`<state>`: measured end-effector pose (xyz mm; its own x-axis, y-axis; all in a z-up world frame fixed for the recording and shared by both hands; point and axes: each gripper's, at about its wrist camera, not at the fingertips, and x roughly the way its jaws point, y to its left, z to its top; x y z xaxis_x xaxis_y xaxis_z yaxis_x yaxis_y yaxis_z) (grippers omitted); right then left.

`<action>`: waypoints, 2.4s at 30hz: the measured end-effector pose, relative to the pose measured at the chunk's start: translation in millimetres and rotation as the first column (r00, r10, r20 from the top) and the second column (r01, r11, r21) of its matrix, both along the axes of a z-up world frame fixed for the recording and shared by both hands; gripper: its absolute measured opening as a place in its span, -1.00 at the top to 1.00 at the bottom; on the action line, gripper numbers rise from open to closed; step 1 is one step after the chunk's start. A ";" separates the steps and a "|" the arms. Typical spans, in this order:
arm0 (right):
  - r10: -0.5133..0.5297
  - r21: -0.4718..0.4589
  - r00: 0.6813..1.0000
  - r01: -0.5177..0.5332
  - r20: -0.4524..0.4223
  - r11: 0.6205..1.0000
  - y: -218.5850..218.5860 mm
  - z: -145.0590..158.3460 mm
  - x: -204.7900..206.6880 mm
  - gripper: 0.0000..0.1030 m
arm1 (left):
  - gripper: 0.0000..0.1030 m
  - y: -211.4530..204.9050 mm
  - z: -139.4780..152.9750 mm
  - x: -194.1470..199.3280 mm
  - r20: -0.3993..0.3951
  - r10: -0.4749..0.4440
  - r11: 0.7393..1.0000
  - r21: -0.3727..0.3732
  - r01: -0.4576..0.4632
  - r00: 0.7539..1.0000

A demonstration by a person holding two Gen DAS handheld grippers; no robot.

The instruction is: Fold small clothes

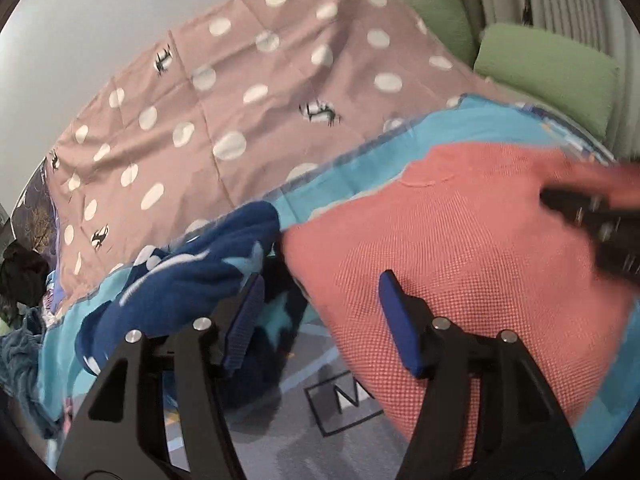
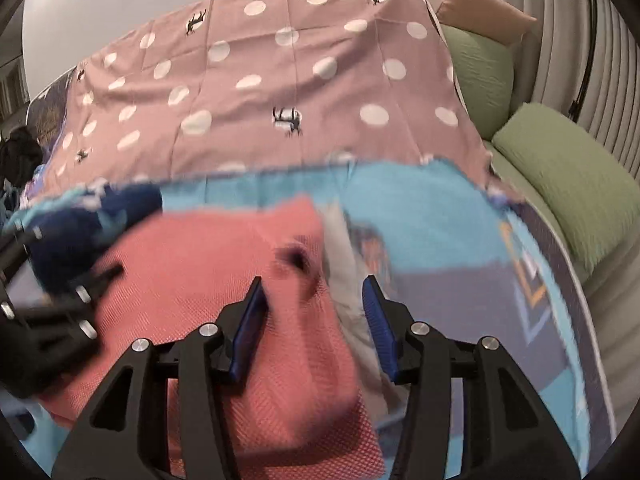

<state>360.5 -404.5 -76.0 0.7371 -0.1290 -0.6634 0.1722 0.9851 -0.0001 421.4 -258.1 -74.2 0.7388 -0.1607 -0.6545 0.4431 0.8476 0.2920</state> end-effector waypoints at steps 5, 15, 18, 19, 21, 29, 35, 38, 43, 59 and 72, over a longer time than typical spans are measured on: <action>-0.002 0.045 0.998 0.000 0.055 0.999 3.0 5.6 -54.0 0.00 | -0.25 13.1 10.1 -24.1 0.023 -0.006 1.000 -0.022 0.007 1.000; -0.134 0.000 0.928 0.143 0.348 0.990 51.5 43.6 -243.1 -0.79 | -0.83 73.3 46.6 -170.8 0.077 -0.007 0.971 -0.237 0.026 0.997; -0.142 0.075 0.929 0.124 0.342 0.989 56.6 56.1 -276.5 -0.89 | -0.92 87.2 66.8 -215.2 0.102 -0.022 0.955 -0.293 0.051 0.995; -0.135 0.090 0.935 0.111 0.328 0.990 60.1 60.3 -287.7 -0.90 | -0.96 90.3 73.4 -226.3 0.108 -0.024 0.949 -0.309 0.057 0.994; -0.117 0.090 0.943 0.093 0.312 0.992 72.1 67.1 -308.0 -0.90 | -0.96 97.9 87.6 -252.3 0.131 -0.008 0.943 -0.328 0.051 0.991; -0.104 0.068 0.951 0.088 0.293 0.994 107.5 88.1 -359.2 -0.90 | -0.96 119.9 118.5 -327.8 0.153 0.007 0.939 -0.341 0.046 0.988; -0.131 0.090 0.951 0.110 0.281 0.990 119.1 98.5 -387.8 -0.97 | -0.96 139.4 126.8 -365.4 0.157 0.074 0.951 -0.310 -0.022 0.985; -0.130 0.080 0.951 0.112 0.279 0.990 128.7 101.7 -398.4 -0.97 | -0.96 147.7 128.9 -378.0 0.148 0.085 0.949 -0.313 -0.035 0.985; -0.139 0.081 0.963 0.124 0.232 0.989 139.5 101.9 -404.1 -0.97 | -0.96 155.2 128.1 -398.8 0.160 0.087 0.960 -0.277 -0.040 0.983; -0.135 0.077 0.969 0.122 0.206 0.990 152.5 100.4 -416.8 -0.97 | -0.96 168.5 127.5 -422.8 0.142 0.092 0.957 -0.285 -0.048 0.986; -0.135 0.087 0.971 0.120 0.196 0.989 152.9 98.3 -416.6 -0.97 | -0.96 163.6 123.5 -423.4 0.148 0.105 0.962 -0.268 -0.062 0.983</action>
<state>-56.2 -251.6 22.3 0.8369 -0.1868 -0.5145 0.2856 0.9509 0.1194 -2.1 -94.5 49.2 0.8482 -0.2433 -0.4705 0.3332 0.9356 0.1170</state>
